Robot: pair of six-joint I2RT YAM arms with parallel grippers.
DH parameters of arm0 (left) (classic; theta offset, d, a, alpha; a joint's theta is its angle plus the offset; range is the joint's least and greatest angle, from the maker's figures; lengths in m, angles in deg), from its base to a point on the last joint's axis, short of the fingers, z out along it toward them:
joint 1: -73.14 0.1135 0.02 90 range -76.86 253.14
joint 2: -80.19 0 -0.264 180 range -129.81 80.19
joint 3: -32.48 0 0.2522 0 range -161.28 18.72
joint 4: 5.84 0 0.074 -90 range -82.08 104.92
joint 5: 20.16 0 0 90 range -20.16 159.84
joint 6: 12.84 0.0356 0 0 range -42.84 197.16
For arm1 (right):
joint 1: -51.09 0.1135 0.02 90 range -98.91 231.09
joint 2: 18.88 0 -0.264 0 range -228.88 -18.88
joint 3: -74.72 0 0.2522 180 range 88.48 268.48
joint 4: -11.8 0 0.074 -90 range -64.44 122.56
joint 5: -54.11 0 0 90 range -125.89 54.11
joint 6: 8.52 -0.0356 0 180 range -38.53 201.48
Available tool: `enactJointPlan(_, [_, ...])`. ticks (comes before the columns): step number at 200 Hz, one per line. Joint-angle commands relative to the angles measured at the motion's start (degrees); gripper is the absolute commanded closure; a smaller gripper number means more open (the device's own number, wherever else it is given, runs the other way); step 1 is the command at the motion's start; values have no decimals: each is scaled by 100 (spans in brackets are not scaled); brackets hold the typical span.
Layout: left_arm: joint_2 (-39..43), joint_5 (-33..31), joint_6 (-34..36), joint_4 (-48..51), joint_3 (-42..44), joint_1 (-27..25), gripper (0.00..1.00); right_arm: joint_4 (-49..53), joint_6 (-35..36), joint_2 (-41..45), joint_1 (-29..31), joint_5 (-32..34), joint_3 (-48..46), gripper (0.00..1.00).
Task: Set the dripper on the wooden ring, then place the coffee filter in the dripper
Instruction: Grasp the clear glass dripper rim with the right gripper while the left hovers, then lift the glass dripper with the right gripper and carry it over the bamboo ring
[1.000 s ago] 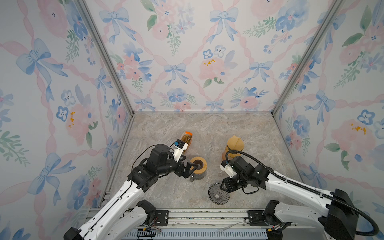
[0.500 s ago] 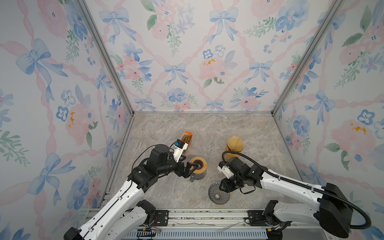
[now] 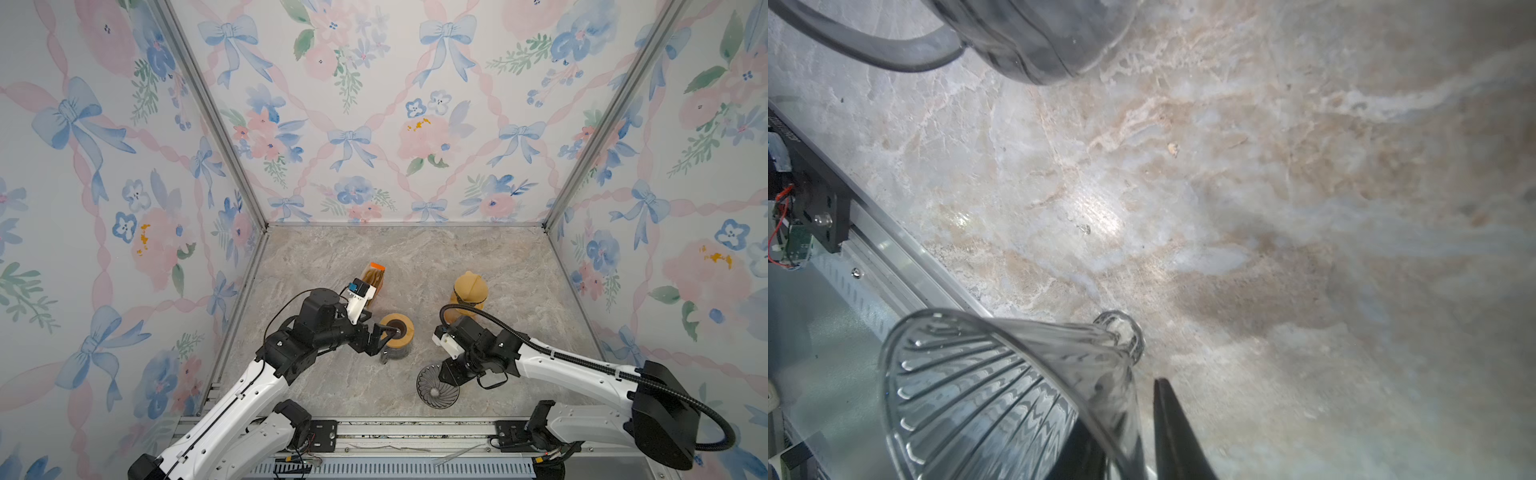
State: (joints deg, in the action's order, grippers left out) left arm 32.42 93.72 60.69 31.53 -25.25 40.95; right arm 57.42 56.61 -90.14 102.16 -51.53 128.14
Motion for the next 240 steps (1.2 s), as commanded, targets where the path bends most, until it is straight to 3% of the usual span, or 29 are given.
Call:
enactJointPlan(1, [-16,29,47,-129,81,39,2,-54,38,-46,96,163,58,79])
enactJointPlan(137, [49,36,41,-129,81,43,2,19,-237,495,131,362,241,90])
enactJointPlan(240, [672,-185,13,-164,81,55,2,1490,-18,203,-39,227,2244,90])
